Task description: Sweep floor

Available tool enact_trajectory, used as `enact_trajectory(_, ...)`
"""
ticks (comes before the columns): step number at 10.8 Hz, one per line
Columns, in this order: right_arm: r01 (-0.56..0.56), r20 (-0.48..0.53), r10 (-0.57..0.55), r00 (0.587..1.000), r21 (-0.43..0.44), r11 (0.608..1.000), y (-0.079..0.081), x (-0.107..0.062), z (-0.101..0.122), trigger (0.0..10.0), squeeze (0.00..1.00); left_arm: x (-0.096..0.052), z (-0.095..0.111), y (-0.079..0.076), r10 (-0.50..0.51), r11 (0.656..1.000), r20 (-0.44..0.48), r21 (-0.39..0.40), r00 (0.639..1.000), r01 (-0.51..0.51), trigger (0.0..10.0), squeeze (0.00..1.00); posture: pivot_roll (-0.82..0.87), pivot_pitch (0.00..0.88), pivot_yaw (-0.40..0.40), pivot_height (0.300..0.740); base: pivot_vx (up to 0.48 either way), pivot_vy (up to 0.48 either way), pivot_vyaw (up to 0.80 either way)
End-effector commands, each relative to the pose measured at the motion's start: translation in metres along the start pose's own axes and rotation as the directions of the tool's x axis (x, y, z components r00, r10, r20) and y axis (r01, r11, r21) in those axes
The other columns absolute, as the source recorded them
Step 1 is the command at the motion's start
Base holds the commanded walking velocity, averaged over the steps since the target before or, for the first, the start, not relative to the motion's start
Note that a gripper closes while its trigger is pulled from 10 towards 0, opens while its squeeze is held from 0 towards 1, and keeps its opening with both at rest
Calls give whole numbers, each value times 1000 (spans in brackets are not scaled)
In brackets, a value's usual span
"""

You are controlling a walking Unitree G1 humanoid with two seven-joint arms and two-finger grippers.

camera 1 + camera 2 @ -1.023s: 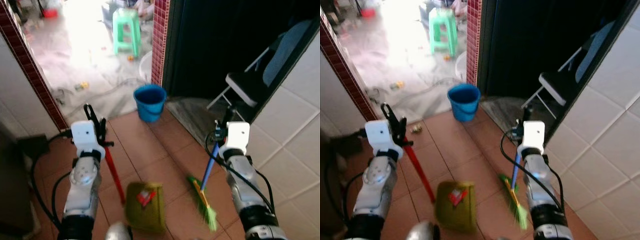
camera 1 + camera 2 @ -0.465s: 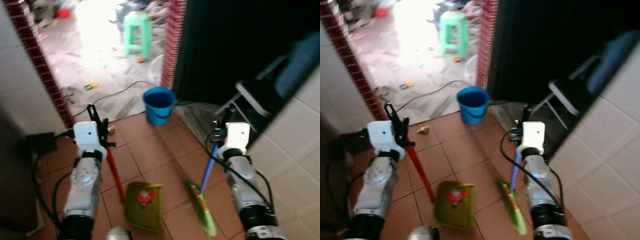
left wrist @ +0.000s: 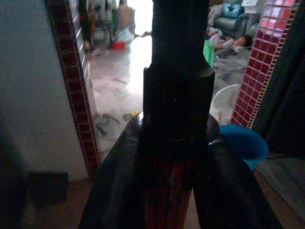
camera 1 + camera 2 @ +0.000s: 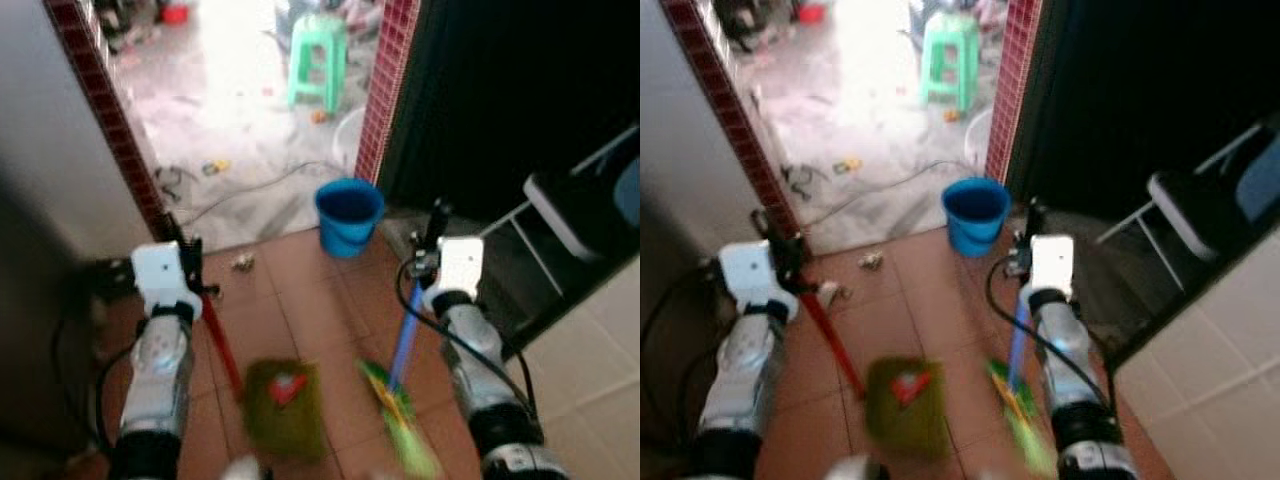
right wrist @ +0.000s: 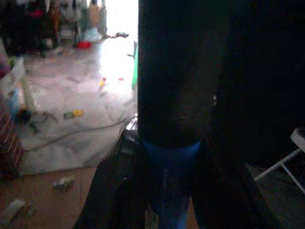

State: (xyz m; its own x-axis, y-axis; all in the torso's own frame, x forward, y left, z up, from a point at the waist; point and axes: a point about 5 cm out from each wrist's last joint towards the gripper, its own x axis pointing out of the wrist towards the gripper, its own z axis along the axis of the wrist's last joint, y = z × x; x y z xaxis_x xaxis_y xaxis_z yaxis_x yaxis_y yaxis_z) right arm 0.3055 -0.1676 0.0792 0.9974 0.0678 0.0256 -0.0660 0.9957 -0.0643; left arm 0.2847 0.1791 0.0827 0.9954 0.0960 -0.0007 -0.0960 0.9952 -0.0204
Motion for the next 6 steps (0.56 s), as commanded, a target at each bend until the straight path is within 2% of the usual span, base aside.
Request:
enact_trajectory(1, 27, 12, -27, 1000, -3, 1000, -8, -1, 2, 10000, 0, 5, 14, -5, -10, 1000, 64, 0, 998, 10, 10000, 0, -19, 0, -10, 740, 0, 0, 475)
enact_trajectory(6, 29, 24, -28, 999, -18, 999, -12, -1, 5, 10000, 0, 3, 15, -7, 6, 999, 84, -35, 996, -3, 10000, 0, -19, 0, -29, 740, 0, 0, 0)
